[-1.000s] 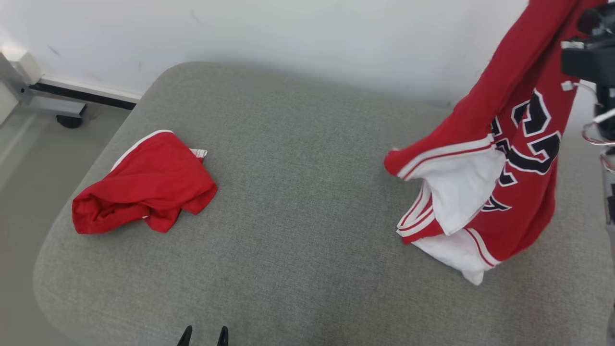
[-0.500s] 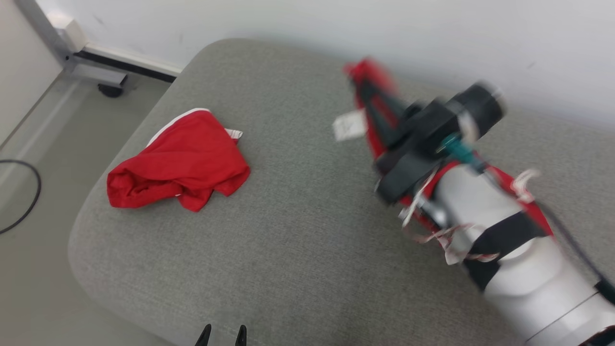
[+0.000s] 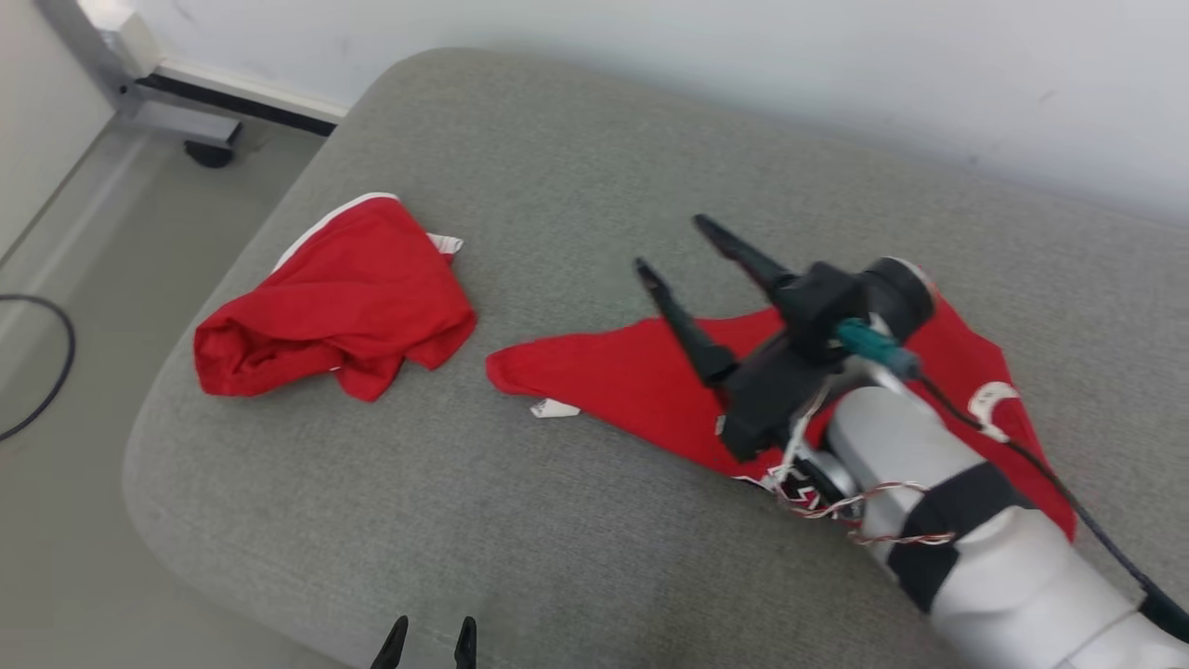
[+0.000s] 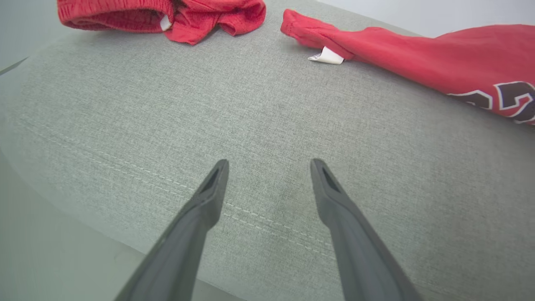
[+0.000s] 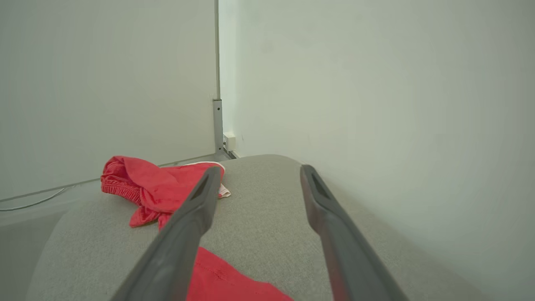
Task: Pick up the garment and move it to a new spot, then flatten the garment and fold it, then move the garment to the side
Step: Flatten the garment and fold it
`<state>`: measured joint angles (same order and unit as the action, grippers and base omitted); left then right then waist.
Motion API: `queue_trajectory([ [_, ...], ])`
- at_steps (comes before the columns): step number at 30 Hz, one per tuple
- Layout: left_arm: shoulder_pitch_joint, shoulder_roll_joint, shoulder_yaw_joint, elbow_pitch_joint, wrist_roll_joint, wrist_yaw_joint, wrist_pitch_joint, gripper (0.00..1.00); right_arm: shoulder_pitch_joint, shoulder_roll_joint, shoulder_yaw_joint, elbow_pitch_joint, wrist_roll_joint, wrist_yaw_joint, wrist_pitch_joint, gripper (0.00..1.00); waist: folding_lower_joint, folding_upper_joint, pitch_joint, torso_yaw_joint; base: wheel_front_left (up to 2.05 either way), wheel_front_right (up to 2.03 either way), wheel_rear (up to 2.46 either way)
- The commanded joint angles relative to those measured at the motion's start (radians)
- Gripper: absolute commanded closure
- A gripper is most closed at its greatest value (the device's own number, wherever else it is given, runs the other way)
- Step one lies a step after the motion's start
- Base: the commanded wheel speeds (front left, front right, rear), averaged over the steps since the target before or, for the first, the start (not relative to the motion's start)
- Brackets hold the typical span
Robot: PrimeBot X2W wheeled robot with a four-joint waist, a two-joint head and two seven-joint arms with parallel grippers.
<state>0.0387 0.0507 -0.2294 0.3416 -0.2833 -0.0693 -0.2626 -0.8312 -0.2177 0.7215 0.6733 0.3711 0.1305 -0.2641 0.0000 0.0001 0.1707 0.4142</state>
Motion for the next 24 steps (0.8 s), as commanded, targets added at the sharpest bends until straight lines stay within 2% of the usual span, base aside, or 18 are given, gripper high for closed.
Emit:
queue_trajectory([
  [1, -0.006, 0.000, 0.003, -0.001, 0.002, 0.004, -0.003, 0.00, 0.030, -0.019, -0.033, -0.026, 0.007, 0.001, 0.000, 0.00, 0.0000, -0.0001, -0.008, -0.035, 0.00, 0.00, 0.00],
  [7, -0.013, 0.000, 0.021, -0.005, 0.016, 0.001, -0.003, 0.00, 0.144, -0.091, -0.205, -0.100, -0.019, 0.001, 0.000, 0.00, 0.0000, -0.0001, -0.023, -0.098, 0.00, 0.00, 0.00],
  [13, -0.015, 0.000, 0.033, -0.006, 0.028, -0.006, -0.003, 0.00, 0.299, -0.124, -0.373, -0.131, -0.043, 0.001, 0.000, 0.00, 0.0000, -0.0001, -0.033, -0.146, 0.00, 0.00, 0.00],
  [19, -0.017, 0.000, 0.039, -0.003, 0.029, -0.011, -0.003, 0.00, 0.407, -0.113, -0.461, -0.150, -0.061, 0.001, 0.000, 0.00, 0.0000, -0.0001, -0.033, -0.169, 0.00, 0.00, 0.00],
  [24, -0.019, 0.000, 0.041, 0.000, 0.032, -0.016, -0.003, 0.00, 0.444, -0.096, -0.468, -0.156, -0.074, 0.001, 0.000, 0.00, 0.0000, -0.0001, -0.035, -0.172, 0.00, 0.00, 0.00],
])
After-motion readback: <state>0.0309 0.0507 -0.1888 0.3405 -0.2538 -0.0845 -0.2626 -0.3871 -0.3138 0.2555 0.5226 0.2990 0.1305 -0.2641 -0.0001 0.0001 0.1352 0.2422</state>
